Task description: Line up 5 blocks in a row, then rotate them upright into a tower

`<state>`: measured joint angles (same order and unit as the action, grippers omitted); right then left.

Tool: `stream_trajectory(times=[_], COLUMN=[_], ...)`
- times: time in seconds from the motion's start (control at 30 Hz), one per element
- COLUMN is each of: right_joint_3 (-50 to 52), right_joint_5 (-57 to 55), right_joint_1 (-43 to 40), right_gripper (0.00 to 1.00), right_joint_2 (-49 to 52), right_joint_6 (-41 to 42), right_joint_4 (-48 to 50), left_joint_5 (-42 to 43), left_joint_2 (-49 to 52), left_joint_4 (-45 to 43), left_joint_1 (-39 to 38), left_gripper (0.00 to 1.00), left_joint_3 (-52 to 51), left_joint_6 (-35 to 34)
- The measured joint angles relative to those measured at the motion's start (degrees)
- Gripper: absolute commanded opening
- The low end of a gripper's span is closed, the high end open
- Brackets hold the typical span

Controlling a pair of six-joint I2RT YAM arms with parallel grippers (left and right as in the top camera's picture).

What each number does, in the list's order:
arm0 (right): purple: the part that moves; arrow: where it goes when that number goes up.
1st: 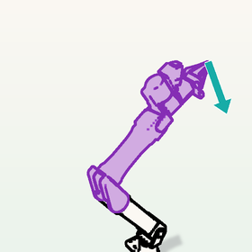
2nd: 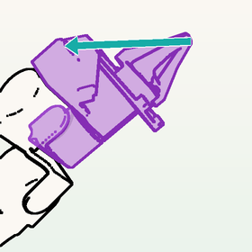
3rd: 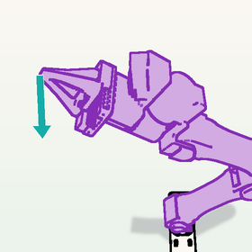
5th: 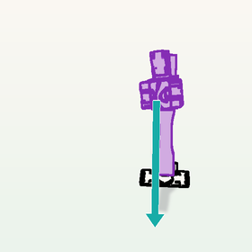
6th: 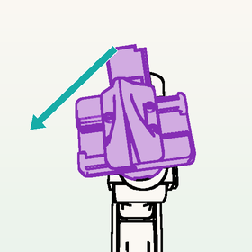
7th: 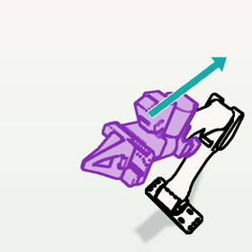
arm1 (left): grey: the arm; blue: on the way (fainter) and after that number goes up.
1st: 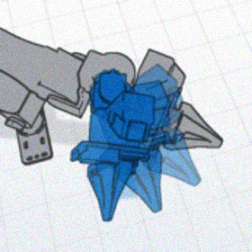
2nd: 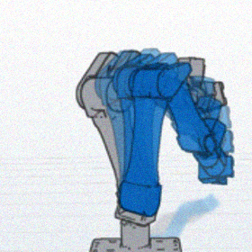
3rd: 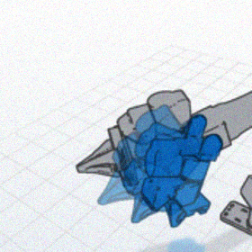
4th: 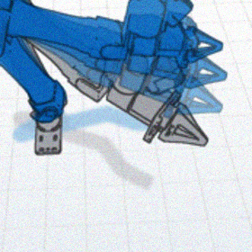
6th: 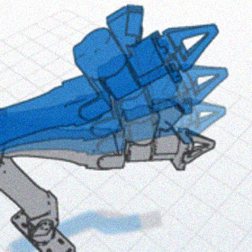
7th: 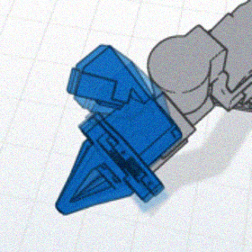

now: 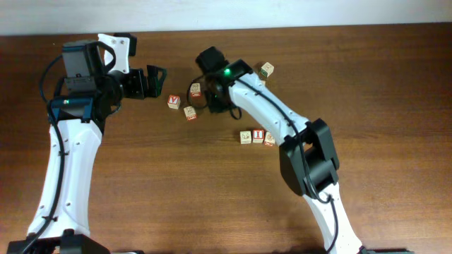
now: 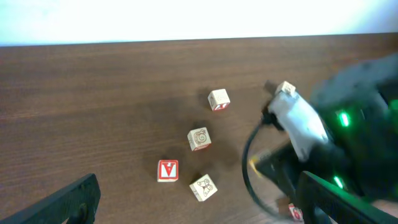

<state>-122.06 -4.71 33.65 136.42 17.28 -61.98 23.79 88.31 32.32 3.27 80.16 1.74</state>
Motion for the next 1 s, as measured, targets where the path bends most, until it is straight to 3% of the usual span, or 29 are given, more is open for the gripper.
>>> stream_trajectory(times=[0.27, 0.37, 0.57, 0.7, 0.83, 1.0], right_joint_3=[7.5, 8.5, 9.9, 9.9, 8.1, 0.7], right_joint_5=[0.1, 0.1, 1.0, 1.2, 1.4, 1.4], right_joint_1=[2.1, 2.1, 2.1, 2.1, 2.1, 2.1], right_gripper=[0.19, 0.33, 0.38, 0.61, 0.67, 0.67], right_joint_2=[-0.7, -1.2, -1.2, -1.2, -1.2, -1.2], right_joint_6=[14.3, 16.2, 17.0, 17.0, 16.1, 13.6], right_joint_4=[-5.3, -5.0, -9.6, -10.5, -12.9, -15.6], left_joint_5=[0.0, 0.0, 0.0, 0.0, 0.0, 0.0], left_joint_2=[0.0, 0.0, 0.0, 0.0, 0.0, 0.0], left_joint_4=[0.0, 0.0, 0.0, 0.0, 0.0, 0.0], left_joint_1=[0.0, 0.0, 0.0, 0.0, 0.0, 0.0], left_gripper=[0.99, 0.99, 0.99, 0.99, 0.99, 0.99], left_joint_3=[0.0, 0.0, 0.0, 0.0, 0.0, 0.0], left_joint_6=[0.0, 0.0, 0.0, 0.0, 0.0, 0.0])
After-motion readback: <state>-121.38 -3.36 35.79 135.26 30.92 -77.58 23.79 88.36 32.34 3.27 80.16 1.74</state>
